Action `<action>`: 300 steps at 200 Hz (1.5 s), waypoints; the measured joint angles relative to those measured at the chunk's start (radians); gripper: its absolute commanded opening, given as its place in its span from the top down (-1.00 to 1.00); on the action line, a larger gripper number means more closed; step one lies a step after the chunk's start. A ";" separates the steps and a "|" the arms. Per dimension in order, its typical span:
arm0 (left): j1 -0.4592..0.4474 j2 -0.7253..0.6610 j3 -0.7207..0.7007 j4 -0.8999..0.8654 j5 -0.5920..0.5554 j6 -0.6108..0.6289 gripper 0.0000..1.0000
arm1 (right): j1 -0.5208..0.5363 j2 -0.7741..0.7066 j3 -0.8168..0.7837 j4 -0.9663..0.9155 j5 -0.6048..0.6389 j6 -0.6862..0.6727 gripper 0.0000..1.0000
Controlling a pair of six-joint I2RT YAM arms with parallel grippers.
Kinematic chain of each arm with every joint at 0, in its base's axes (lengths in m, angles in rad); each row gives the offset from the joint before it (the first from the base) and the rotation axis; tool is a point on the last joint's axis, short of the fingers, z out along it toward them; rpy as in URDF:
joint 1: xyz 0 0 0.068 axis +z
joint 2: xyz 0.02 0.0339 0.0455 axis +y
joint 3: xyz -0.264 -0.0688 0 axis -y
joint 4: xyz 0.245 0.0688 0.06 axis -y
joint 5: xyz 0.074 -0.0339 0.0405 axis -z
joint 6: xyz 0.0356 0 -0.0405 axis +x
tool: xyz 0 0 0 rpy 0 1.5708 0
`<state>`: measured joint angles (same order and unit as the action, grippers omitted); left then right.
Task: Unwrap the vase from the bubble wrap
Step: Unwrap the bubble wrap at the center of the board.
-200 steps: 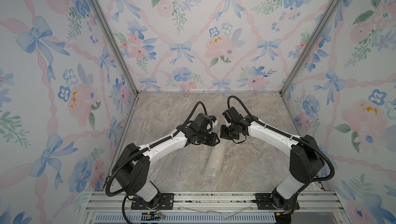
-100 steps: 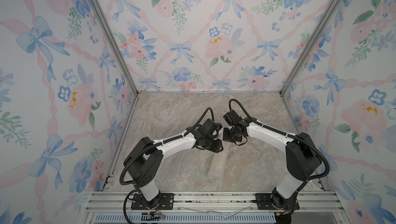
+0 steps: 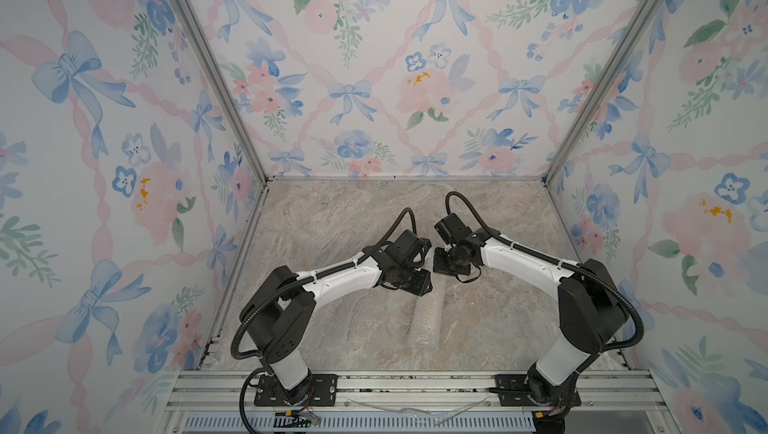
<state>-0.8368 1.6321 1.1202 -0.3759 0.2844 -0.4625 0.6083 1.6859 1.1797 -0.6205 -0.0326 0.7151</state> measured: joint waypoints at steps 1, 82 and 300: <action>-0.001 -0.007 -0.002 0.001 -0.002 0.002 0.33 | 0.000 -0.001 -0.002 0.002 -0.001 0.000 1.00; -0.145 -0.153 -0.153 0.185 -0.059 0.129 0.34 | -0.050 -0.050 -0.090 0.179 -0.178 0.113 1.00; -0.034 -0.086 -0.319 0.412 0.005 0.075 0.38 | -0.089 -0.111 -0.185 0.100 -0.065 0.032 1.00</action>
<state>-0.8703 1.5463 0.8009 0.0357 0.2893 -0.3878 0.5194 1.5749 0.9943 -0.5209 -0.0978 0.7471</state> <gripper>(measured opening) 0.312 0.047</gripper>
